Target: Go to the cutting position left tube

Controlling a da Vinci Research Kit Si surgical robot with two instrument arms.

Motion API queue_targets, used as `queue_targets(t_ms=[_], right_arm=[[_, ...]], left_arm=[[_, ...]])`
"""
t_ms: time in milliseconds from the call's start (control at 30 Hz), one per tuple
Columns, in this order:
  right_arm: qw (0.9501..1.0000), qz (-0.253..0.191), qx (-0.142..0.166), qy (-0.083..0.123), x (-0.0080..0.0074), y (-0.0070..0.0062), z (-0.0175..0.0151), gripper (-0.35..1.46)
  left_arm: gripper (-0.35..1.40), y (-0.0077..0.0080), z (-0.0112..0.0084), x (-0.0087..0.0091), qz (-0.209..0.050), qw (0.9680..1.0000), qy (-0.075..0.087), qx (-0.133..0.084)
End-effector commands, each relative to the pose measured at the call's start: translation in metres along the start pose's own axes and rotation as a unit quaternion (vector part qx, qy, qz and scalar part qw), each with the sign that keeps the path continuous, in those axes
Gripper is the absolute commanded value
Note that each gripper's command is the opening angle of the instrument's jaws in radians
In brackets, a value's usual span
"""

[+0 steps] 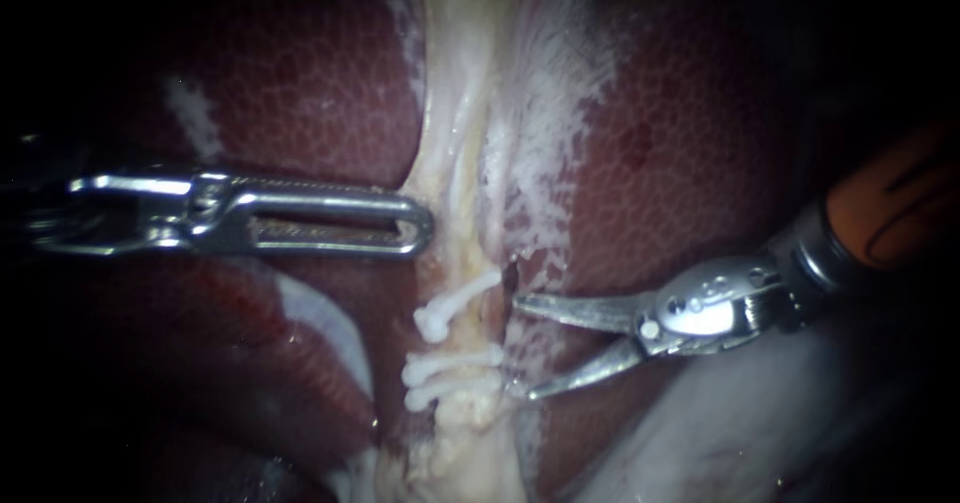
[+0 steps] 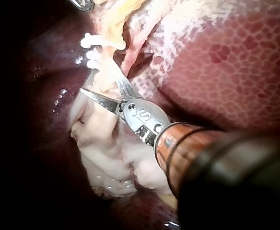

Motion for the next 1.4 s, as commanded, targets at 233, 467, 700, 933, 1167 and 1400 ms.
queue_targets(t_ms=[233, 467, 700, 933, 1167, 1400], right_arm=[[0.9999, 0.001, 0.011, -0.004, 0.0002, 0.0001, 0.0013, 1.39], [0.9999, 0.000, 0.016, -0.003, 0.0007, 0.0008, 0.0026, 1.39], [0.9997, -0.002, 0.025, -0.004, 0.0008, 0.0013, 0.0033, 1.34], [0.9997, -0.003, 0.025, -0.004, 0.0009, 0.0018, 0.0040, 1.34], [0.9996, -0.003, 0.027, -0.004, 0.0012, 0.0023, 0.0048, 1.34], [0.9992, -0.008, 0.040, -0.002, 0.0015, 0.0021, 0.0053, 1.34]], left_arm=[[-0.35, -0.0014, -0.0018, -0.0012, 0.002, 1.0000, -0.007, 0.007], [-0.35, -0.0028, -0.0030, -0.0019, 0.003, 0.9999, -0.010, 0.011], [-0.35, -0.0030, -0.0034, -0.0018, 0.003, 0.9999, -0.009, 0.012], [-0.35, -0.0033, -0.0037, -0.0018, 0.003, 0.9999, -0.009, 0.012], [-0.35, -0.0036, -0.0038, -0.0018, 0.003, 0.9999, -0.009, 0.012], [-0.35, -0.0035, -0.0039, -0.0018, 0.003, 0.9999, -0.009, 0.013]])
